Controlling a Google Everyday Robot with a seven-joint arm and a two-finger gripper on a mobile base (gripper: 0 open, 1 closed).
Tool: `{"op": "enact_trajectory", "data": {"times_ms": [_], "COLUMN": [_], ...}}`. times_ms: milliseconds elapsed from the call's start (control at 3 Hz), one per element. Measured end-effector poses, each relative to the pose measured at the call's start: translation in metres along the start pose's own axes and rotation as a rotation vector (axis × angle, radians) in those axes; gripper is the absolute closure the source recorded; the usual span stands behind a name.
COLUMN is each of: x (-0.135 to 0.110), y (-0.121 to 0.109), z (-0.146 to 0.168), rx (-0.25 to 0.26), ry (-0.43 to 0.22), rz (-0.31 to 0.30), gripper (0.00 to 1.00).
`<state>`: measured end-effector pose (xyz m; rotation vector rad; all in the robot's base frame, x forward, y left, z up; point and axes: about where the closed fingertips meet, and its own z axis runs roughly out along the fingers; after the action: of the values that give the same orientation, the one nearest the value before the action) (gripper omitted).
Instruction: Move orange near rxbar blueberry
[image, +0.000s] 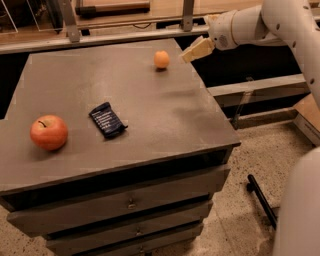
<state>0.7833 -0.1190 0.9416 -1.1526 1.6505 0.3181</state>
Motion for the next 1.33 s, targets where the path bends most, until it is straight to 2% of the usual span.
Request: {"op": "enact_trajectory", "data": {"times_ms": [333,667,1000,1333], "x": [-0.011,-0.012,-0.004,0.006], "y": [-0.016,-0.013,0.004,0.017], "z": [0.000,-0.005,0.018,0.053], "rx": [0.024,0.011,-0.011,-0.003], "ry": [-0.017,-0.022,-0.093,-0.153], "rz": [-0.008,0.028,0.195,0.300], "gripper": [0.00,0.00,0.00,0.00]}}
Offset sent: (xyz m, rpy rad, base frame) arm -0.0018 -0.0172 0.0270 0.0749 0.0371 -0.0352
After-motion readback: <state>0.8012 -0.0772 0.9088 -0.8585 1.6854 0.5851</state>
